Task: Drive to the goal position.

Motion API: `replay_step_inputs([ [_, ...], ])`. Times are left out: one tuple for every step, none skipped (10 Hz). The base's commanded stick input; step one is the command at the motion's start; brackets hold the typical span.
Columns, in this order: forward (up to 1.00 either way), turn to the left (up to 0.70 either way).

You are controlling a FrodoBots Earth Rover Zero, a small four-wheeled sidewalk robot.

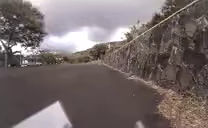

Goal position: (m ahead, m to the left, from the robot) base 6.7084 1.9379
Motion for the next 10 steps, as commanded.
replay_step_inputs([
  [1.0, -0.07],
  [1.0, -0.15],
  [1.0, -0.01],
  [1.0, -0.06],
  [1.0, -0.12],
  [1.0, 0.0],
  [1.0, 0.0],
  [1.0, -0.12],
  [1.0, -0.08],
  [1.0, -0.04],
])
